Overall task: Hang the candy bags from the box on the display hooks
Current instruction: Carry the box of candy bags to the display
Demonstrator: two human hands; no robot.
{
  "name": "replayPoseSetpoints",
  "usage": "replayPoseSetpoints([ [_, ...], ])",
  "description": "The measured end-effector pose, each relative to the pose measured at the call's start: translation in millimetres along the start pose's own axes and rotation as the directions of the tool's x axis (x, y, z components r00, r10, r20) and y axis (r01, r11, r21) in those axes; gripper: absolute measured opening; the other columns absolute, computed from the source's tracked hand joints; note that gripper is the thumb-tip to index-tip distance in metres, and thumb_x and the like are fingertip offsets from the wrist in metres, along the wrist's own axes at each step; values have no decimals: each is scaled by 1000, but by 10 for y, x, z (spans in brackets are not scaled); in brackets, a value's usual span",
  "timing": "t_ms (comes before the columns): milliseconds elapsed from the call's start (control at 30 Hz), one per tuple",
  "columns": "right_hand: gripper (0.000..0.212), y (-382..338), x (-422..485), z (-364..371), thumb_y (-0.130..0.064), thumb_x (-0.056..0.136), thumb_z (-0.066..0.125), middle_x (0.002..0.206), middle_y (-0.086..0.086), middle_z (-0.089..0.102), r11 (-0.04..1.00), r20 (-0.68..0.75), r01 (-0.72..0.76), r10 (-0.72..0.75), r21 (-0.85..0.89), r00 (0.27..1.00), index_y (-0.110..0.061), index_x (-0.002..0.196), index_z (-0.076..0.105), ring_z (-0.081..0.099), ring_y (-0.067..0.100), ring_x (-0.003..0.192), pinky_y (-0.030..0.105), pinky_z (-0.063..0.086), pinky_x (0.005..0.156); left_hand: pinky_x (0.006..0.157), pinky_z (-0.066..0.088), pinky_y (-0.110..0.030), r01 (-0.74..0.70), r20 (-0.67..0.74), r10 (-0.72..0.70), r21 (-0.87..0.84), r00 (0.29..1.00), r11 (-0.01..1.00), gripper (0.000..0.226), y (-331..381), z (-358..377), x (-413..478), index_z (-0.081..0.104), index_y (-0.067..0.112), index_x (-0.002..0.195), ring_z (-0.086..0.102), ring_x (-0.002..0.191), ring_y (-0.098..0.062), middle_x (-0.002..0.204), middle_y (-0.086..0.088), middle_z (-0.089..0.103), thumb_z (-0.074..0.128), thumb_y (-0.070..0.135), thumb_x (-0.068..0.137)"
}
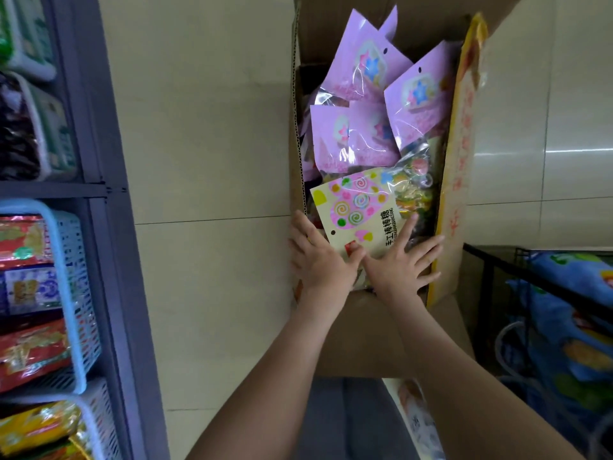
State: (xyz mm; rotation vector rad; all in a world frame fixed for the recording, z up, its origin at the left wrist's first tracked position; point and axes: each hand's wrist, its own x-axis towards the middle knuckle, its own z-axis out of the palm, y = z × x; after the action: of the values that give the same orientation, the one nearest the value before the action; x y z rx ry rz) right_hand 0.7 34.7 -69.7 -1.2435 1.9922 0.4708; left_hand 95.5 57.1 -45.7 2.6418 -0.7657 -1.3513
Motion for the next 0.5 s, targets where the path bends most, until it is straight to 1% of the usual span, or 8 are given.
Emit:
replayPoseSetpoints([
  [67, 118, -2, 2, 17, -80, 68, 52, 148, 22, -34, 1000, -9, 15, -15, 2, 1000, -36, 141, -30, -29, 35, 139, 62, -7, 110, 114, 21, -41, -51, -5, 51, -9, 999, 999, 119, -37, 13, 18, -14, 6, 149, 9, 145, -30, 158, -16, -3, 72, 45, 77],
  [133, 118, -27, 21, 45, -82, 67, 51, 148, 23, -33, 999, -14, 21, -20, 33, 1000, -36, 141, -29, -28, 36, 139, 62, -7, 109, 111, 31, -39, -128, -29, 127, -29, 992, 991, 107, -96, 25, 39, -11, 5, 150, 25, 140, -32, 156, -17, 7, 69, 29, 83],
  [200, 121, -39, 43, 74, -81, 65, 54, 150, 22, -30, 997, -33, 31, -29, 68, 999, -36, 142, -28, -24, 36, 140, 61, -4, 110, 95, 44, -37, -154, -57, 151, -58, 987, 986, 90, -164, -13, 49, -7, 13, 152, 47, 126, -33, 156, -10, 18, 58, 17, 89],
  [267, 126, -14, 38, 72, -79, 62, 60, 154, 18, -22, 996, -89, 27, -19, 89, 996, -33, 144, -25, -15, 34, 143, 59, 2, 111, 79, 43, -32, -126, -79, 123, -33, 989, 991, 77, -215, -86, 56, -1, 22, 153, 58, 111, -32, 151, -2, 36, 49, 14, 95],
  [333, 134, 37, 59, 14, -73, 58, 69, 157, 14, -11, 990, -133, 9, 10, 144, 991, -27, 146, -21, -3, 34, 144, 56, 10, 111, 73, 37, -25, -117, -87, 115, -21, 990, 993, 71, -228, -142, 47, 2, 28, 153, 59, 108, -30, 142, 0, 49, 46, 16, 98],
  [433, 144, 65, 131, -86, -70, 52, 76, 157, 15, -2, 982, -143, -9, 37, 190, 989, -18, 148, -19, 8, 36, 143, 53, 16, 111, 83, 36, -18, -125, -31, 123, -120, 992, 985, 75, -206, -119, 72, 0, 33, 152, 51, 122, -21, 149, 6, 39, 48, 13, 97],
  [467, 145, 49, 148, -90, -69, 52, 76, 157, 17, -1, 983, -147, -16, 44, 182, 988, -17, 148, -19, 8, 36, 143, 52, 16, 111, 92, 39, -22, -144, -21, 142, -142, 990, 979, 78, -209, -82, 102, -2, 33, 152, 47, 127, -21, 152, 5, 34, 49, 12, 96],
  [500, 145, 20, 141, -89, -69, 52, 76, 157, 17, -2, 983, -146, -29, 57, 182, 988, -16, 147, -20, 6, 36, 143, 51, 15, 111, 100, 41, -32, -158, -13, 158, -146, 987, 977, 81, -210, -47, 135, -3, 33, 151, 43, 131, -23, 154, 1, 30, 50, 10, 95],
])
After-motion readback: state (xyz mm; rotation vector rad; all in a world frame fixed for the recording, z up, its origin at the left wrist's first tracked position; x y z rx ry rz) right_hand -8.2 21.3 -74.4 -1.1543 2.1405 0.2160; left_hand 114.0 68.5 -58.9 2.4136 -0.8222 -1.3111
